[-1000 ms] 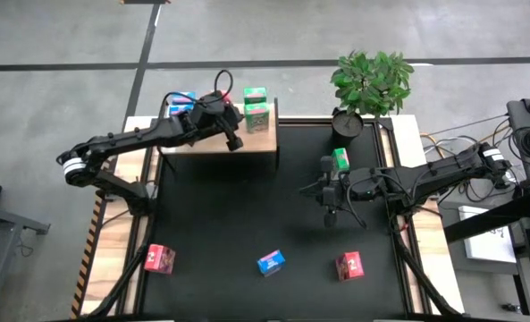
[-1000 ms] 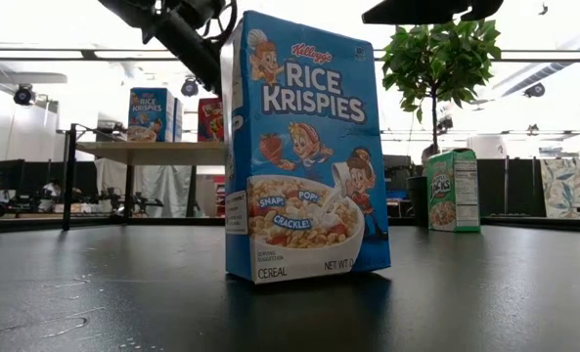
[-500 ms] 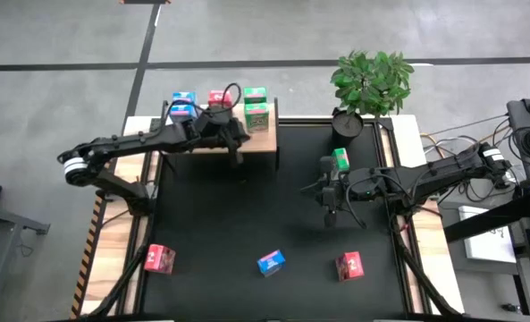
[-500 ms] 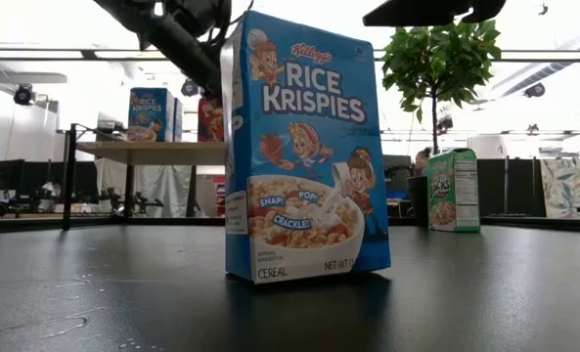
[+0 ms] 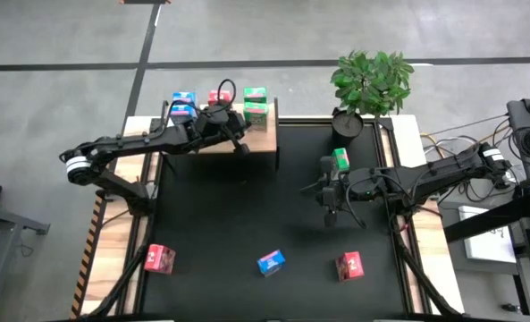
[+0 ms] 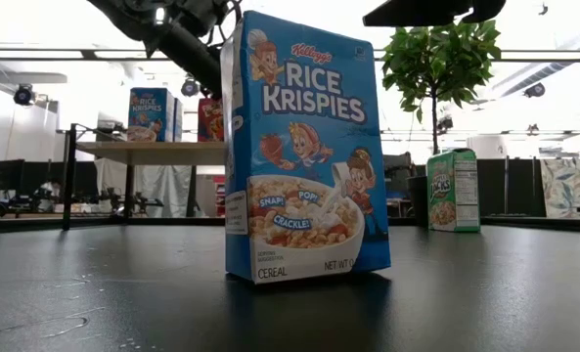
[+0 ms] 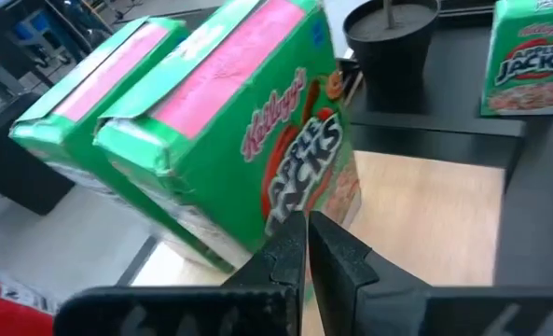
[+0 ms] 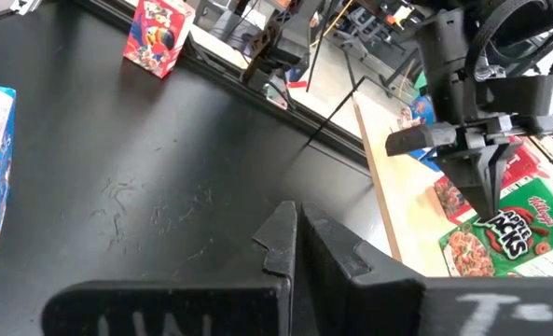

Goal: Stack cereal on shelf
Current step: Put the bottom green cereal box on the shelf aligned with the other green cereal box

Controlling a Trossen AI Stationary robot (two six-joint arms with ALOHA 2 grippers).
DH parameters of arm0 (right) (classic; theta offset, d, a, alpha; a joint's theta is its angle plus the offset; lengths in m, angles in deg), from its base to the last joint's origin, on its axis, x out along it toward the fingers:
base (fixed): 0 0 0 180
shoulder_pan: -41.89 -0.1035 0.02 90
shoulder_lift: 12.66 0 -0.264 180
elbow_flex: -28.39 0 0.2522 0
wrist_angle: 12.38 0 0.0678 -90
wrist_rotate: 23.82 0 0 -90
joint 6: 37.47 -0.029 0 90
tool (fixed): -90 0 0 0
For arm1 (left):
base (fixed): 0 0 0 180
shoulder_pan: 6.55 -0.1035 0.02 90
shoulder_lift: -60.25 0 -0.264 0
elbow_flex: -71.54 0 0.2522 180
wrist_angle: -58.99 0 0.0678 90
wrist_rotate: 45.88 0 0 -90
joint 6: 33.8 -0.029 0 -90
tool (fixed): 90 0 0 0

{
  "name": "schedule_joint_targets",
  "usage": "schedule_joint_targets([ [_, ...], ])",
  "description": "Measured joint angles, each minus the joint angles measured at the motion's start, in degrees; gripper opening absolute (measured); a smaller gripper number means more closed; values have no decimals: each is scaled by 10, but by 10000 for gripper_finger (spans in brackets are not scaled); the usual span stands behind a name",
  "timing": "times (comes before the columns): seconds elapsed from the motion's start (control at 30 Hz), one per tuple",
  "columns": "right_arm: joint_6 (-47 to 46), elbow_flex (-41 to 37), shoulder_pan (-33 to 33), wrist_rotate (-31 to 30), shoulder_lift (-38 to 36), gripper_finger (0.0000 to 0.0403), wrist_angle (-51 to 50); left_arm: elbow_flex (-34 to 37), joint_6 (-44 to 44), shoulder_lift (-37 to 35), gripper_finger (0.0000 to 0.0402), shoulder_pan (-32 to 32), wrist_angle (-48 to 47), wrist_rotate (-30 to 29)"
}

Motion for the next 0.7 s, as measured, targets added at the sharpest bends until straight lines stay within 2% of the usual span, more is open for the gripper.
schedule_joint_targets([
  [0.3, 0, 0, 0, 0, 0, 9, 0, 0, 4, 0, 0, 0, -2, -3],
  [0.43, 0, 0, 0, 0, 0, 9, 0, 0, 26, 0, 0, 1, 2, 43],
  [0.53, 0, 0, 0, 0, 0, 9, 0, 4, 58, 2, 0, 6, 37, 82],
  [0.7, 0, 0, 0, 0, 0, 9, 0, 9, 80, 23, 0, 14, 95, 72],
])
